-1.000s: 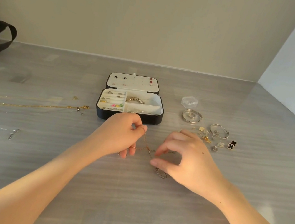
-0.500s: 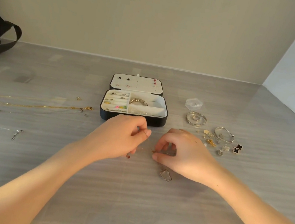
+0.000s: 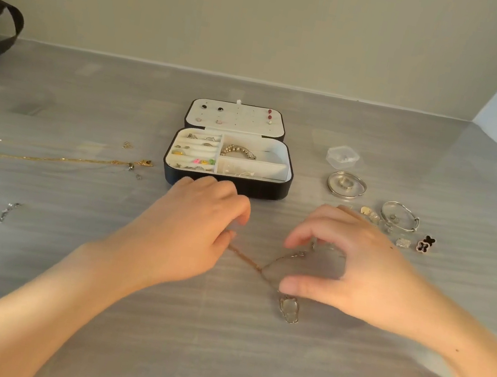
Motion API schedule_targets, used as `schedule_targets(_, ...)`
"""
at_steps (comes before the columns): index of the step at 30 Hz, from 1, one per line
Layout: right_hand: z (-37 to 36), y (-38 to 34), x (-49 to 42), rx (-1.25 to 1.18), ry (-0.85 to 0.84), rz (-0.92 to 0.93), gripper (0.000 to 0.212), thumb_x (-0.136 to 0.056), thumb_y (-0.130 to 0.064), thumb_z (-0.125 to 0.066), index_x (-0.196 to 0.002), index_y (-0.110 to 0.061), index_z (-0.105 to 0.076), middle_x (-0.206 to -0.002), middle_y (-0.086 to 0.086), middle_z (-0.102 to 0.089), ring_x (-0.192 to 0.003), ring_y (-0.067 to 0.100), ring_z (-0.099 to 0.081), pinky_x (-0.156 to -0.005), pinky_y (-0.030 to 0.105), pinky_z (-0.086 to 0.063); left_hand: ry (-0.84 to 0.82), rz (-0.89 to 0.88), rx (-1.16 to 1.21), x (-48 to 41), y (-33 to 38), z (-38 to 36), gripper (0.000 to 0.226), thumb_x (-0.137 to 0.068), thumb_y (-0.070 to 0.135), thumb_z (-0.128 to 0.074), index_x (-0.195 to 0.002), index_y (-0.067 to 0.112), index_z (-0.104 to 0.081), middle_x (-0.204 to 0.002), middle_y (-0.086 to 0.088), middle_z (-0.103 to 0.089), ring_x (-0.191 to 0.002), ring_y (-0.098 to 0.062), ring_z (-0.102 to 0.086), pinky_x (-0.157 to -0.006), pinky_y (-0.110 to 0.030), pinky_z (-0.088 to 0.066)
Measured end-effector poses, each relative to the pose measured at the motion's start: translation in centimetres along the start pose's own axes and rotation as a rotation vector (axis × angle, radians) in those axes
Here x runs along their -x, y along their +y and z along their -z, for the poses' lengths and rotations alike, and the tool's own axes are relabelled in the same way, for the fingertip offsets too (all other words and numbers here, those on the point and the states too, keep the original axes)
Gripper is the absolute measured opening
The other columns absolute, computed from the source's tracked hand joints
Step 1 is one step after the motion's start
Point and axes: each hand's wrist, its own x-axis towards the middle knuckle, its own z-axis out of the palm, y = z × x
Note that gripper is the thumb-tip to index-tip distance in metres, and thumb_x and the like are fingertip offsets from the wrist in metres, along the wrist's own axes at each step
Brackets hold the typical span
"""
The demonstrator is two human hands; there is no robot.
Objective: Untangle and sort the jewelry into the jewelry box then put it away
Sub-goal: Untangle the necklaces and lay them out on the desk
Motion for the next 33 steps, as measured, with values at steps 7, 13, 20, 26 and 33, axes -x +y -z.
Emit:
schedule_targets(7, -0.9, -0.8, 1.1, 0.046, -0.175, 0.052, 0.035, -0.068, -0.057, -0.070, -0.096, -0.038, -0.062, -0.085, -0.021, -0.052, -0.086, 0.000, -0.049, -0.075, 0.013, -0.038, -0.099, -0.039, 0.263, 0.6, 0.8, 0.7, 0.027, -0.078, 0.017, -0.046, -0.088, 0.029, -0.068, -0.090, 0.016, -0.057, -0.084, -0.004, -0.049, -0.075, -0.013, -0.034)
schedule_targets(13, -1.0, -1.1, 1.2, -0.002, -0.133, -0.014, 0.023, -0.071, -0.042, -0.061, -0.092, -0.037, -0.066, -0.081, -0.017, -0.053, -0.079, 0.006, -0.054, -0.069, 0.015, -0.040, -0.137, 0.011, 0.319, 0.4, 1.3, -0.1, 0.005, -0.084, 0.024, -0.064, -0.086, 0.028, -0.065, -0.078, 0.014, -0.050, -0.078, -0.004, -0.051, -0.064, -0.013, -0.038)
schedule_targets(20, -0.3, -0.7, 1.1, -0.084, -0.026, -0.077, 0.026, -0.076, -0.012, -0.066, -0.087, -0.036, -0.066, -0.077, -0.012, -0.055, -0.073, 0.010, -0.055, -0.062, 0.011, -0.037, -0.200, 0.011, 0.305, 0.2, 1.2, -0.2, 0.005, -0.088, 0.025, -0.057, -0.086, 0.026, -0.061, -0.076, 0.016, -0.046, -0.075, 0.008, -0.045, -0.066, -0.009, -0.034)
schedule_targets(26, -0.2, -0.6, 1.0, -0.124, -0.030, -0.125, 0.021, -0.076, -0.021, -0.059, -0.088, -0.034, -0.068, -0.079, -0.014, -0.057, -0.071, 0.007, -0.054, -0.062, 0.013, -0.039, -0.171, -0.001, 0.265, 0.5, 1.7, -0.3, 0.009, -0.090, 0.033, -0.052, -0.083, 0.030, -0.048, -0.076, 0.016, -0.044, -0.073, 0.001, -0.042, -0.070, -0.013, -0.033)
schedule_targets(33, 0.1, -0.8, 1.0, -0.135, -0.063, -0.129, 0.019, -0.078, -0.014, -0.062, -0.081, -0.032, -0.070, -0.076, -0.014, -0.058, -0.071, 0.008, -0.054, -0.061, 0.012, -0.037, -0.135, 0.029, 0.369, 0.1, 2.2, -0.4, 0.010, -0.089, 0.029, -0.056, -0.079, 0.031, -0.054, -0.069, 0.013, -0.050, -0.074, -0.005, -0.046, -0.062, -0.016, -0.036)
